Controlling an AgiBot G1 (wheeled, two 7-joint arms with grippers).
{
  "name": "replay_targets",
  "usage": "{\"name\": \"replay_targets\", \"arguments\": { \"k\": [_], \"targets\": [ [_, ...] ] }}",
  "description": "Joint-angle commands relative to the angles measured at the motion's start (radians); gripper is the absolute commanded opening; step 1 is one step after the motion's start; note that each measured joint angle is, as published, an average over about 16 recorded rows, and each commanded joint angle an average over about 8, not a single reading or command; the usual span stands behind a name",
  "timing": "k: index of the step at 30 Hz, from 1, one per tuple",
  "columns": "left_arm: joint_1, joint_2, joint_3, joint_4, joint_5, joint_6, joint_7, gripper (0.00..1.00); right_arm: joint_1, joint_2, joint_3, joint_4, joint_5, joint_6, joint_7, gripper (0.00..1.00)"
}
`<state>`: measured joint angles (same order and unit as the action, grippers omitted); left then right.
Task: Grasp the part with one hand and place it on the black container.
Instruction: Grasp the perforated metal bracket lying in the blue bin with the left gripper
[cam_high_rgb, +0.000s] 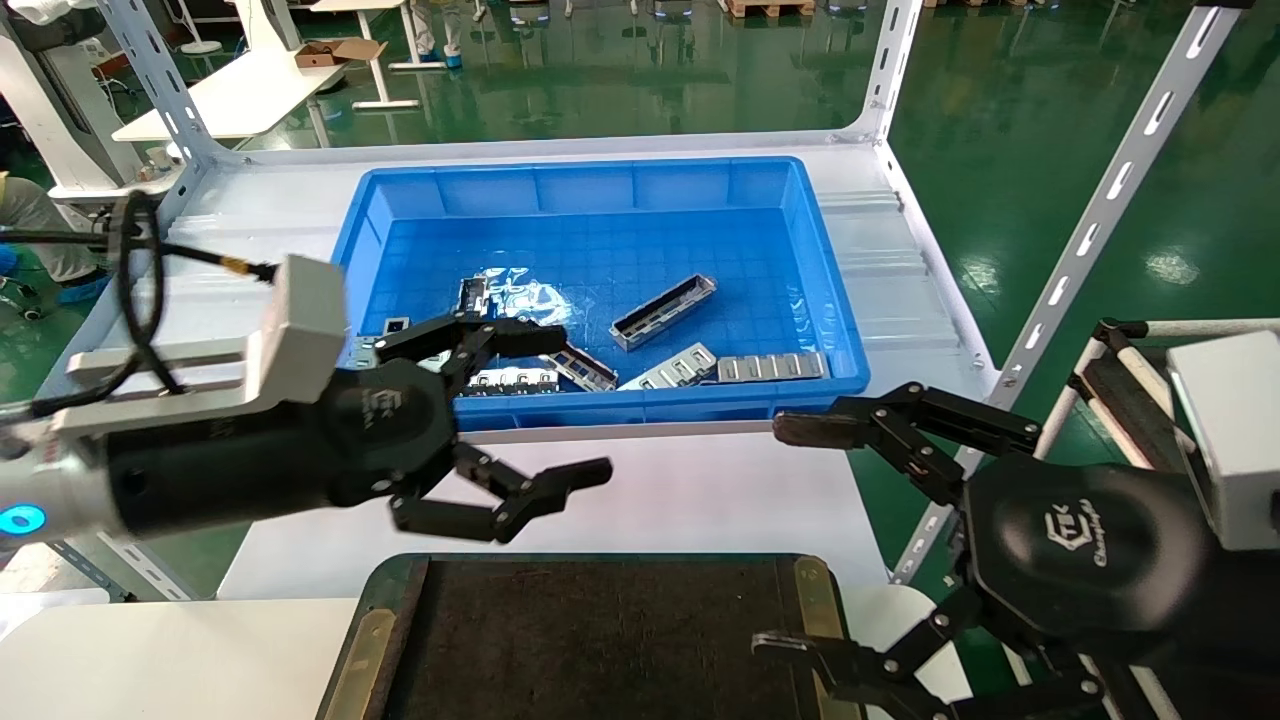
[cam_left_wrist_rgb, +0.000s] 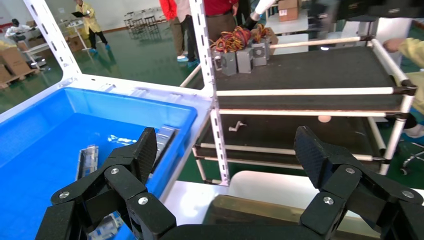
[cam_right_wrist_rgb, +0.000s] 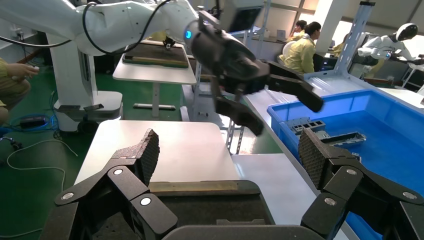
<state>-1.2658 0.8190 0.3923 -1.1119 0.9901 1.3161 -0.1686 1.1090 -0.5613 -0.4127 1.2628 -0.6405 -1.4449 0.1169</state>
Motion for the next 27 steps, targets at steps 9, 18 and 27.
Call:
{"name": "replay_targets", "arguments": {
  "k": [9,18,27],
  "targets": [
    [-0.137,0.162,0.068,0.221,0.137,-0.092,0.045,1.00,0.000,0.000,0.000,0.000,0.000,0.000,0.000,1.00],
    [-0.251,0.327,0.112,0.484,0.243,-0.234,0.120,1.00,0.000,0.000,0.000,0.000,0.000,0.000,0.000,1.00],
    [-0.345,0.492,0.135,0.771,0.306,-0.398,0.236,1.00,0.000,0.000,0.000,0.000,0.000,0.000,0.000,1.00]
  ]
}}
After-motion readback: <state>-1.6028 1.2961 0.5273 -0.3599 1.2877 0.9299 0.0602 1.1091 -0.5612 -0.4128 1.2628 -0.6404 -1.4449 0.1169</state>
